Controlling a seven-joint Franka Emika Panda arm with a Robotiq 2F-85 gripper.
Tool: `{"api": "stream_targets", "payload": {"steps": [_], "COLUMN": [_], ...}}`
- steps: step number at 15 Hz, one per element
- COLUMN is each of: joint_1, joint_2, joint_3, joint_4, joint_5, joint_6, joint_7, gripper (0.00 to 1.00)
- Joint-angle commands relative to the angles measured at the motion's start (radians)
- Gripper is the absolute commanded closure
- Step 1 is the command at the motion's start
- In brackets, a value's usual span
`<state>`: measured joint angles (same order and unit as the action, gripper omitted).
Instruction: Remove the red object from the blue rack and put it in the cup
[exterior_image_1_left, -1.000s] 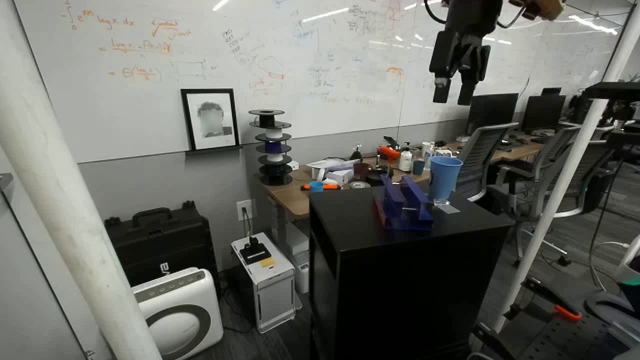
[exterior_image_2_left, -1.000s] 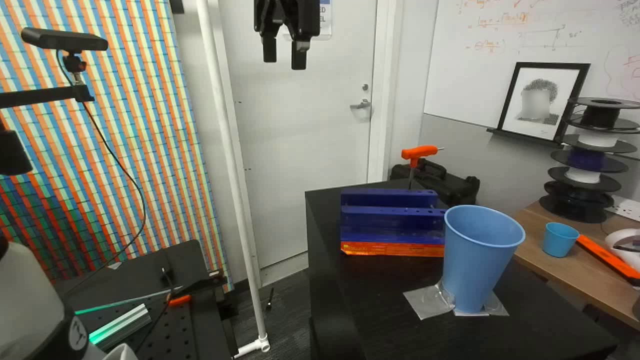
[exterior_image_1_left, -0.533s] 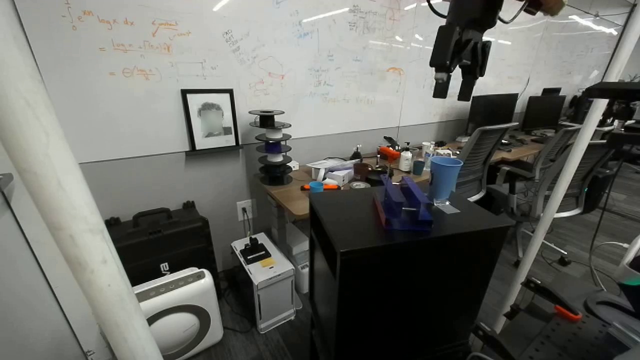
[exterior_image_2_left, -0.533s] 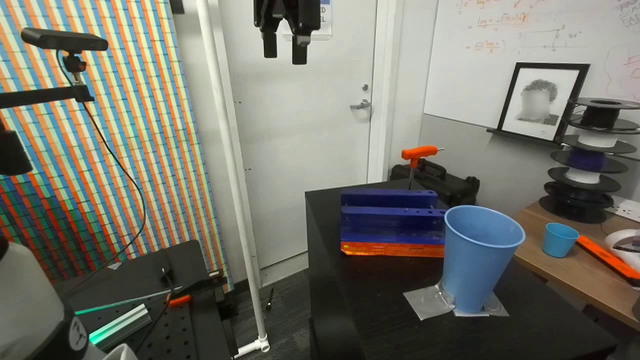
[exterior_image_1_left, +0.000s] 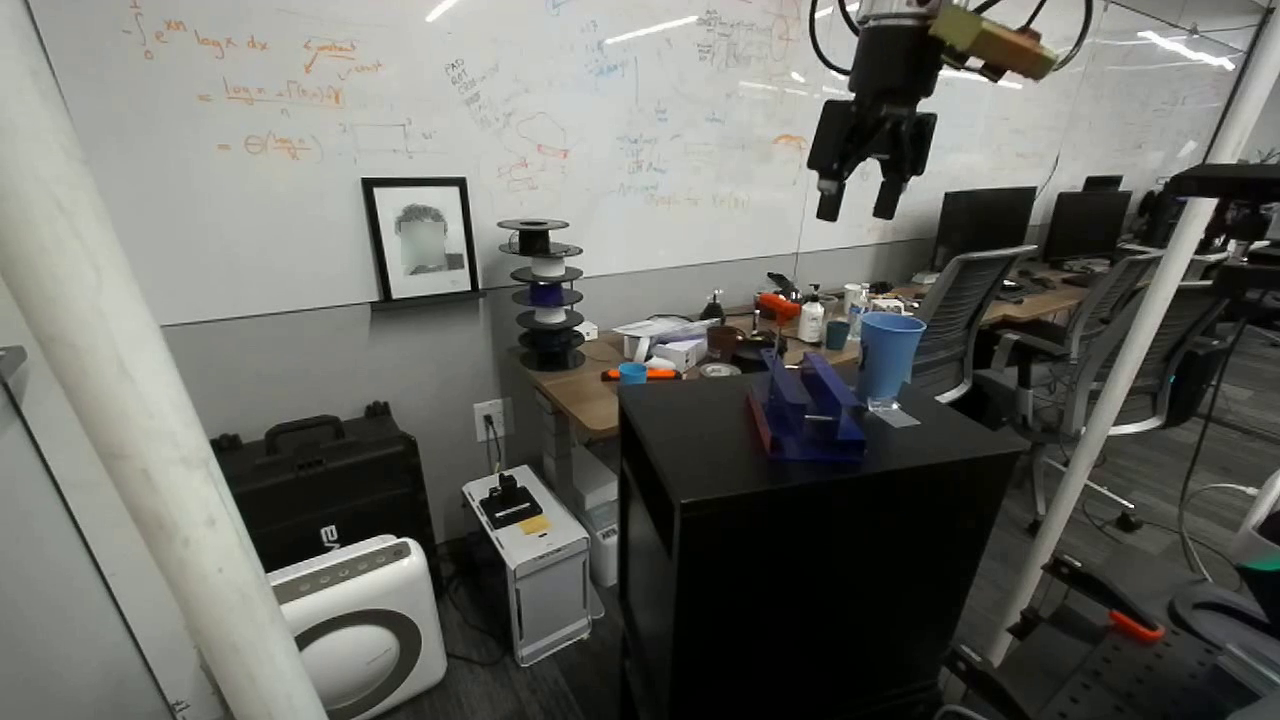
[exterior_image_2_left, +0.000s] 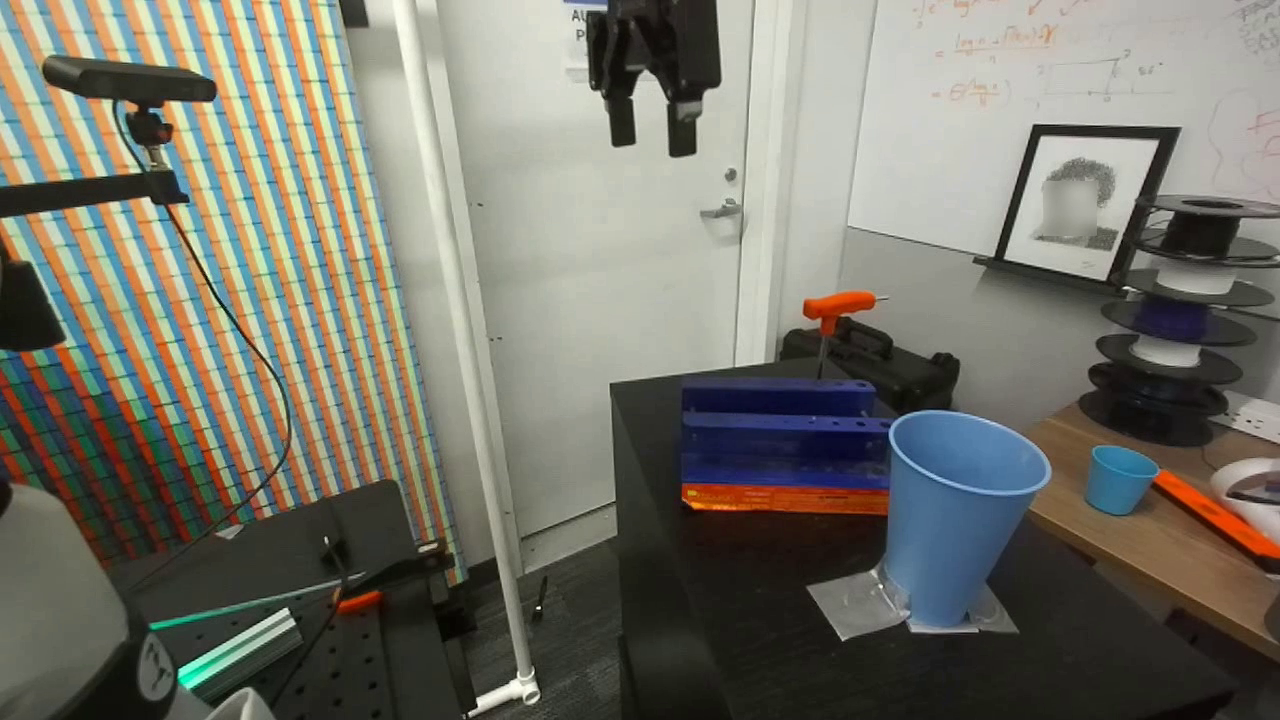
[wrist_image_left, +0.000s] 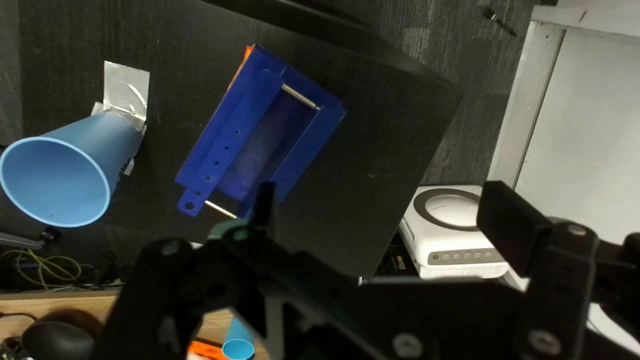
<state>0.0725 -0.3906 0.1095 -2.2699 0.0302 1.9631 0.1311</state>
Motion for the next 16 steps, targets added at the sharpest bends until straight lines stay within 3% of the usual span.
{"api": "stream_targets", "payload": {"steps": [1,9,13,14,15,16], "joint_1": [-0.04,-0.067,-0.052,-0.047,-0.043,-0.041], "joint_2": [0.152,0.399,0.495,0.515,0.532,0.547], "joint_3": [-0.012,-0.053,-0.057,-0.057,-0.059,-0.061], "joint_4": [0.085,0.159,0.214,0.227,0.238,0.245], "joint_5": [-0.034,-0.111,-0.098,-0.091,-0.096,-0.094], "joint_6": [0.071,0.297,0.342,0.343,0.344,0.339], "joint_7": [0.042,0.103,0.104,0.099,0.102,0.098], "gripper": [0.0,0.0,0.0,0.25,0.26,0.34]}}
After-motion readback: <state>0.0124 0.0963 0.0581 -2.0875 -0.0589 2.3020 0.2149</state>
